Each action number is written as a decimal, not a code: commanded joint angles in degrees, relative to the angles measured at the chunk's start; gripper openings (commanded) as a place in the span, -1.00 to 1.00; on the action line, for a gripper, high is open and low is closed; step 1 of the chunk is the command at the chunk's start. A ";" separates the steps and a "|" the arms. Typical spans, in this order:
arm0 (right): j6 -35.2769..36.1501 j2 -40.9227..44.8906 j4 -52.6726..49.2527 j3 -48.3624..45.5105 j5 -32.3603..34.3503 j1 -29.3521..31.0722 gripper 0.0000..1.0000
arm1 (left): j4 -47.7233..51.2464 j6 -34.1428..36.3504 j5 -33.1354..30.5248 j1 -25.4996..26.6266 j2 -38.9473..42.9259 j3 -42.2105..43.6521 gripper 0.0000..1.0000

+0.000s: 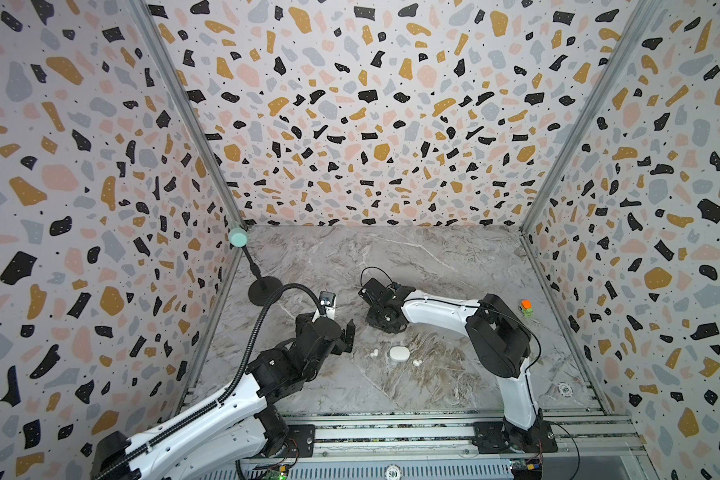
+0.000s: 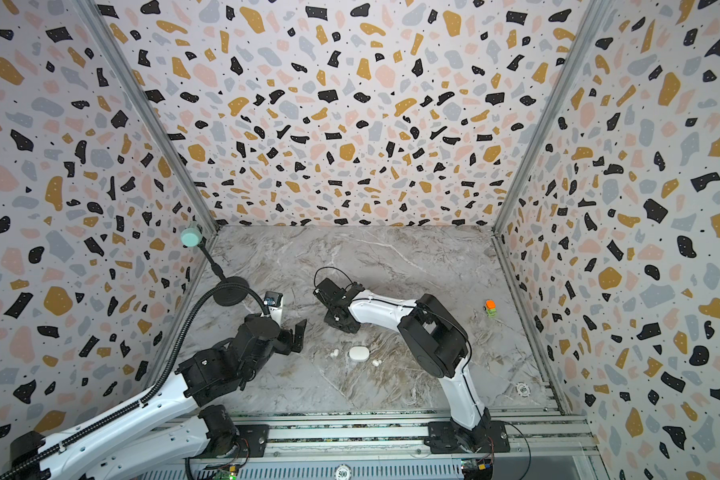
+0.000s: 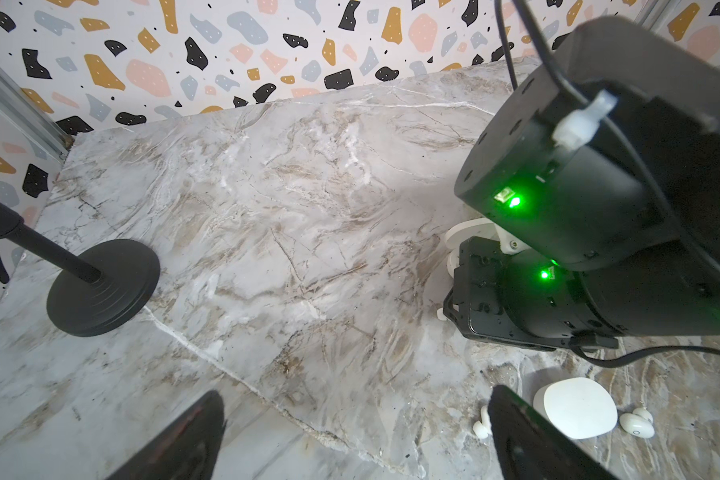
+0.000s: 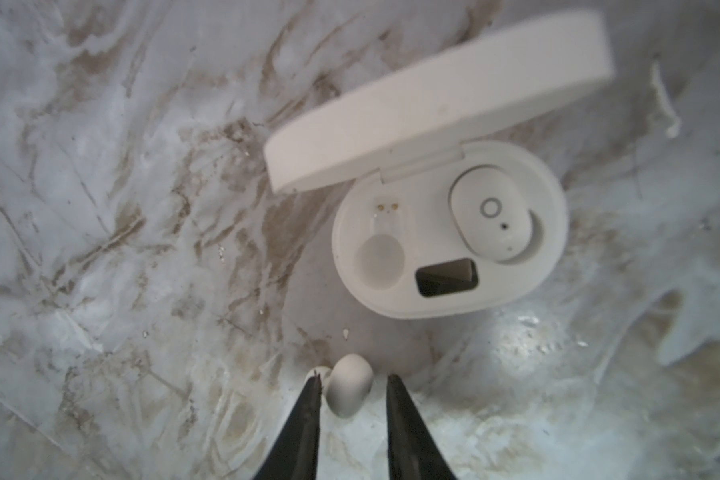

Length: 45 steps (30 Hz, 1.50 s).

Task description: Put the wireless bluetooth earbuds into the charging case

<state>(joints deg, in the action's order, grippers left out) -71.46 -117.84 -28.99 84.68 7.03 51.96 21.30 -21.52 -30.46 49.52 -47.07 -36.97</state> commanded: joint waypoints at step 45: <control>2.52 -2.92 -2.46 4.09 -1.03 -0.20 -0.57 | -2.10 1.25 0.65 -0.16 -0.74 0.55 1.00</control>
<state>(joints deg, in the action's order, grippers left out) -69.76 -120.44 -29.26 87.39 5.78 51.96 20.91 -20.73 -29.93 49.52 -47.77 -36.97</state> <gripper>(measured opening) 0.215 0.996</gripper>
